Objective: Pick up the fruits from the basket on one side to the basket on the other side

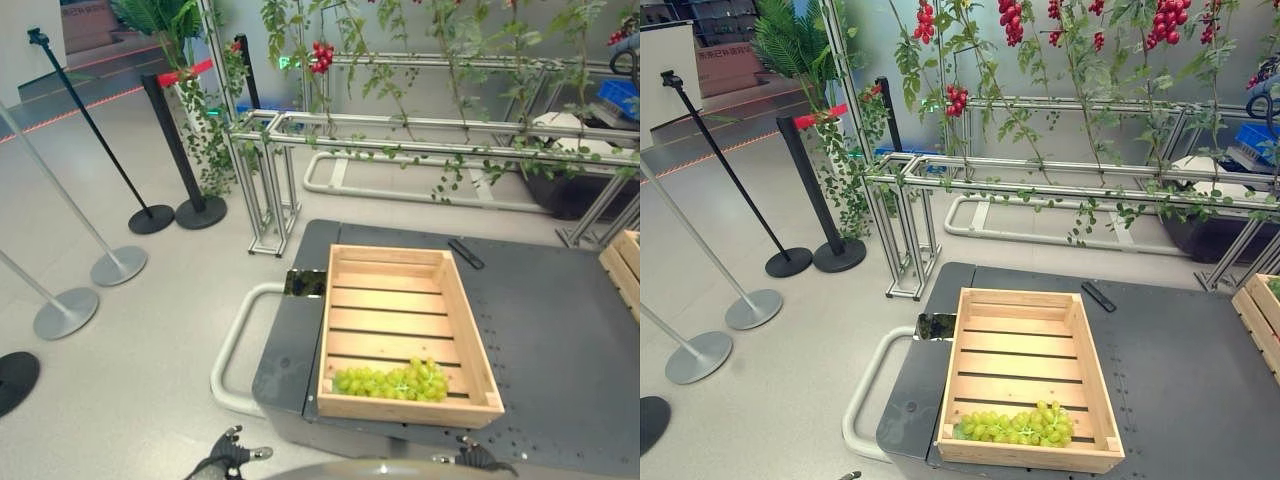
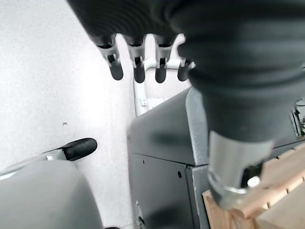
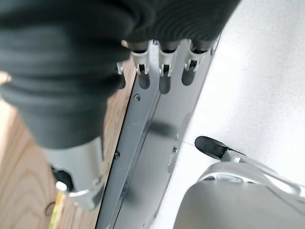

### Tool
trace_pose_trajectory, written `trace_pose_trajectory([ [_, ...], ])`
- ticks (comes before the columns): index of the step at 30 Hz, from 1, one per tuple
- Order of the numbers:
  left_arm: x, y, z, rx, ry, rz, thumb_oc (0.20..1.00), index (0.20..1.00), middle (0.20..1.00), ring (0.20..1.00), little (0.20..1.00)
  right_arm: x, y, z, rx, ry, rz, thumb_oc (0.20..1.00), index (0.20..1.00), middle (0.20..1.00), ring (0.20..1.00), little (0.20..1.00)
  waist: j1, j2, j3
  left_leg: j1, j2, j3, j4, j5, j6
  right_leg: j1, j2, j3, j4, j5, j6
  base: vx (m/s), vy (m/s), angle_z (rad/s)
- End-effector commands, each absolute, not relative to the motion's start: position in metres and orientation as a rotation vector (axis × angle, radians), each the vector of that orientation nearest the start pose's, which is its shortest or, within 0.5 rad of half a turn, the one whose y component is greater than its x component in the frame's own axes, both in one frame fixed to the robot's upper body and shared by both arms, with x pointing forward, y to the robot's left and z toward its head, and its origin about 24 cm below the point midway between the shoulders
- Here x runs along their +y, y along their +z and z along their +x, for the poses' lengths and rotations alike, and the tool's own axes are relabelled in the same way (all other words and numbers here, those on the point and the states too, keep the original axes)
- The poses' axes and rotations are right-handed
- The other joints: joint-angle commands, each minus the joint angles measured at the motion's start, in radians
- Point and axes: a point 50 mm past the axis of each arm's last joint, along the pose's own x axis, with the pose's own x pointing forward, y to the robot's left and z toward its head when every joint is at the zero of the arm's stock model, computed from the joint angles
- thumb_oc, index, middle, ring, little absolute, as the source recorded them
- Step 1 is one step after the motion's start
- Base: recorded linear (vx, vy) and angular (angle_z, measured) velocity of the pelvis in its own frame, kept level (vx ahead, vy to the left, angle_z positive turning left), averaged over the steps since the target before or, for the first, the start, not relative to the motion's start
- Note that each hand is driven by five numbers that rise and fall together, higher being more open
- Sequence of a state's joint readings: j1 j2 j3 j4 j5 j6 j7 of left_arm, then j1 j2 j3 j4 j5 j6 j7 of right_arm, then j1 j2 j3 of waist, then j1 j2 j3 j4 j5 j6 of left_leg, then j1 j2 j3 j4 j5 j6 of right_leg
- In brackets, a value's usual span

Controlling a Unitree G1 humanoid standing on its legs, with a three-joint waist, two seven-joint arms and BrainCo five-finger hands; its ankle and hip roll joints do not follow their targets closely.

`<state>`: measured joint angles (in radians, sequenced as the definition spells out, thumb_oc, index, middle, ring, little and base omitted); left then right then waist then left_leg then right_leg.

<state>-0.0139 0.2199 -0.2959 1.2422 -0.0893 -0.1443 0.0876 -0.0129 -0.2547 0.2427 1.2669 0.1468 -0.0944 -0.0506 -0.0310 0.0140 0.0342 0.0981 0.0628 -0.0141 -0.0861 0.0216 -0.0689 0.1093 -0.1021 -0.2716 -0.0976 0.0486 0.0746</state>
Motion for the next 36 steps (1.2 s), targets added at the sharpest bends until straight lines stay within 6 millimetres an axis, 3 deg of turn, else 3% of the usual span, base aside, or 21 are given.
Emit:
trace_pose_trajectory([
  [1, 0.221, -0.153, 0.125, 1.033, -0.020, 0.386, 1.000, 1.000, 1.000, 1.000, 1.000, -0.233, -0.157, 0.109, 1.124, -0.058, -0.299, 1.000, 1.000, 1.000, 1.000, 1.000, 0.036, -0.065, 0.043, 0.005, -0.036, 0.002, 0.017, -0.053, 0.021, 0.012, -0.021, 0.022, 0.034, -0.057, 0.051, 0.00, 0.000, 0.00],
  [8, 0.219, -0.155, 0.121, 1.054, -0.012, 0.372, 1.000, 1.000, 1.000, 1.000, 1.000, -0.238, -0.156, 0.107, 1.132, -0.094, -0.293, 1.000, 1.000, 1.000, 1.000, 1.000, 0.027, -0.062, 0.038, 0.018, -0.032, 0.015, 0.007, -0.055, 0.020, 0.017, -0.020, 0.028, 0.027, -0.055, 0.053, 0.01, 0.006, 0.00],
  [11, 0.223, -0.143, 0.144, 0.917, 0.101, 0.284, 1.000, 1.000, 1.000, 1.000, 1.000, -0.250, -0.142, 0.135, 0.981, -0.257, -0.190, 1.000, 1.000, 1.000, 1.000, 1.000, 0.021, -0.061, 0.039, 0.024, -0.030, 0.023, 0.006, -0.057, 0.021, 0.017, -0.019, 0.039, 0.028, -0.053, 0.055, 0.01, 0.006, -0.01],
  [12, 0.223, -0.143, 0.144, 0.917, 0.101, 0.284, 1.000, 1.000, 1.000, 1.000, 1.000, -0.250, -0.142, 0.135, 0.981, -0.257, -0.190, 1.000, 1.000, 1.000, 1.000, 1.000, 0.022, -0.061, 0.039, 0.024, -0.030, 0.023, 0.006, -0.057, 0.021, 0.017, -0.019, 0.039, 0.028, -0.053, 0.055, -0.03, 0.017, -0.07],
  [13, 0.228, -0.123, 0.169, 0.751, 0.169, 0.219, 1.000, 1.000, 1.000, 1.000, 1.000, -0.257, -0.121, 0.165, 0.799, -0.316, -0.150, 1.000, 1.000, 1.000, 1.000, 1.000, 0.017, -0.061, 0.047, 0.023, -0.030, 0.030, 0.006, -0.055, 0.022, 0.010, -0.019, 0.047, 0.032, -0.051, 0.058, -0.02, 0.013, -0.06],
  [14, 0.229, -0.123, 0.168, 0.752, 0.169, 0.220, 1.000, 1.000, 1.000, 1.000, 1.000, -0.257, -0.122, 0.164, 0.801, -0.316, -0.150, 1.000, 1.000, 1.000, 1.000, 1.000, 0.018, -0.061, 0.046, 0.024, -0.030, 0.030, 0.006, -0.056, 0.022, 0.011, -0.019, 0.048, 0.033, -0.051, 0.058, -0.04, 0.025, -0.10],
  [15, 0.234, -0.096, 0.190, 0.576, 0.167, 0.205, 1.000, 1.000, 1.000, 1.000, 1.000, -0.269, -0.100, 0.182, 0.662, -0.343, -0.166, 1.000, 1.000, 1.000, 1.000, 1.000, 0.016, -0.061, 0.051, 0.023, -0.029, 0.034, 0.005, -0.055, 0.022, 0.005, -0.020, 0.049, 0.035, -0.049, 0.061, -0.02, 0.012, -0.09],
  [16, 0.234, -0.097, 0.189, 0.578, 0.167, 0.206, 1.000, 1.000, 1.000, 1.000, 1.000, -0.268, -0.100, 0.181, 0.663, -0.343, -0.166, 1.000, 1.000, 1.000, 1.000, 1.000, 0.016, -0.061, 0.050, 0.023, -0.029, 0.034, 0.005, -0.055, 0.022, 0.005, -0.020, 0.050, 0.036, -0.050, 0.061, -0.03, 0.021, -0.07],
  [18, 0.242, -0.057, 0.211, 0.371, 0.178, 0.203, 1.000, 1.000, 1.000, 1.000, 1.000, -0.282, -0.075, 0.201, 0.529, -0.384, -0.174, 1.000, 1.000, 1.000, 1.000, 1.000, 0.017, -0.064, 0.052, 0.020, -0.027, 0.038, 0.004, -0.055, 0.023, 0.001, -0.022, 0.052, 0.038, -0.047, 0.065, -0.02, 0.010, -0.02],
  [21, 0.249, -0.026, 0.224, 0.226, 0.205, 0.195, 1.000, 1.000, 1.000, 1.000, 1.000, -0.286, -0.049, 0.218, 0.397, -0.388, -0.190, 1.000, 1.000, 1.000, 1.000, 1.000, 0.016, -0.071, 0.050, 0.015, -0.028, 0.042, 0.002, -0.048, 0.026, -0.009, -0.025, 0.054, 0.042, -0.039, 0.065, -0.02, 0.014, -0.05],
  [23, 0.250, -0.020, 0.226, 0.197, 0.209, 0.195, 1.000, 1.000, 1.000, 1.000, 1.000, -0.286, -0.042, 0.222, 0.364, -0.392, -0.192, 1.000, 1.000, 1.000, 1.000, 1.000, 0.016, -0.072, 0.050, 0.021, -0.026, 0.044, 0.001, -0.058, 0.025, -0.003, -0.022, 0.055, 0.041, -0.045, 0.066, 0.00, 0.000, 0.00],
  [24, 0.250, 0.000, 0.232, 0.104, 0.209, 0.184, 1.000, 1.000, 1.000, 1.000, 1.000, -0.286, -0.025, 0.229, 0.276, -0.399, -0.195, 1.000, 1.000, 1.000, 1.000, 1.000, 0.016, -0.076, 0.051, 0.017, -0.028, 0.047, 0.000, -0.051, 0.027, -0.011, -0.024, 0.057, 0.042, -0.038, 0.065, 0.00, 0.000, 0.00],
  [26, 0.250, 0.016, 0.234, 0.033, 0.209, 0.177, 1.000, 1.000, 1.000, 1.000, 1.000, -0.286, -0.011, 0.233, 0.202, -0.409, -0.195, 1.000, 1.000, 1.000, 1.000, 1.000, 0.016, -0.078, 0.050, 0.020, -0.027, 0.052, -0.001, -0.054, 0.028, -0.011, -0.024, 0.060, 0.040, -0.038, 0.065, 0.00, 0.000, 0.00],
  [28, 0.250, 0.021, 0.234, 0.009, 0.207, 0.171, 1.000, 1.000, 1.000, 1.000, 1.000, -0.286, -0.005, 0.234, 0.173, -0.412, -0.206, 1.000, 1.000, 1.000, 1.000, 1.000, 0.015, -0.078, 0.050, 0.021, -0.028, 0.054, -0.001, -0.055, 0.029, -0.010, -0.024, 0.060, 0.038, -0.037, 0.066, 0.00, 0.000, 0.00],
  [29, 0.249, 0.033, 0.235, -0.051, 0.208, 0.158, 1.000, 1.000, 1.000, 1.000, 1.000, -0.287, 0.010, 0.237, 0.101, -0.425, -0.222, 1.000, 1.000, 1.000, 1.000, 1.000, 0.014, -0.078, 0.052, 0.023, -0.028, 0.057, -0.001, -0.057, 0.031, -0.009, -0.025, 0.063, 0.036, -0.036, 0.067, 0.00, 0.000, 0.00],
  [31, 0.249, 0.036, 0.236, -0.066, 0.208, 0.150, 1.000, 1.000, 1.000, 1.000, 1.000, -0.287, 0.014, 0.238, 0.081, -0.423, -0.232, 1.000, 1.000, 1.000, 1.000, 1.000, 0.014, -0.079, 0.053, 0.024, -0.028, 0.060, -0.001, -0.058, 0.031, -0.008, -0.025, 0.066, 0.035, -0.035, 0.067, 0.00, 0.006, -0.03],
  [32, 0.248, 0.050, 0.237, -0.126, 0.199, 0.137, 1.000, 1.000, 1.000, 1.000, 1.000, -0.287, 0.029, 0.241, 0.012, -0.425, -0.261, 1.000, 1.000, 1.000, 1.000, 1.000, 0.013, -0.079, 0.056, 0.025, -0.028, 0.062, -0.001, -0.060, 0.033, -0.009, -0.025, 0.070, 0.035, -0.036, 0.067, 0.00, 0.015, -0.06],
  [34, 0.247, 0.055, 0.237, -0.148, 0.192, 0.136, 1.000, 1.000, 1.000, 1.000, 1.000, -0.288, 0.034, 0.241, -0.009, -0.428, -0.271, 1.000, 1.000, 1.000, 1.000, 1.000, 0.014, -0.079, 0.056, 0.027, -0.028, 0.064, -0.001, -0.061, 0.034, -0.010, -0.025, 0.072, 0.036, -0.037, 0.068, 0.01, 0.014, -0.05],
  [36, 0.245, 0.070, 0.238, -0.215, 0.175, 0.128, 1.000, 1.000, 1.000, 1.000, 1.000, -0.285, 0.051, 0.246, -0.081, -0.404, -0.308, 1.000, 1.000, 1.000, 1.000, 1.000, 0.013, -0.083, 0.059, 0.027, -0.030, 0.068, 0.001, -0.062, 0.036, -0.012, -0.026, 0.074, 0.037, -0.034, 0.069, 0.00, 0.010, -0.02],
])
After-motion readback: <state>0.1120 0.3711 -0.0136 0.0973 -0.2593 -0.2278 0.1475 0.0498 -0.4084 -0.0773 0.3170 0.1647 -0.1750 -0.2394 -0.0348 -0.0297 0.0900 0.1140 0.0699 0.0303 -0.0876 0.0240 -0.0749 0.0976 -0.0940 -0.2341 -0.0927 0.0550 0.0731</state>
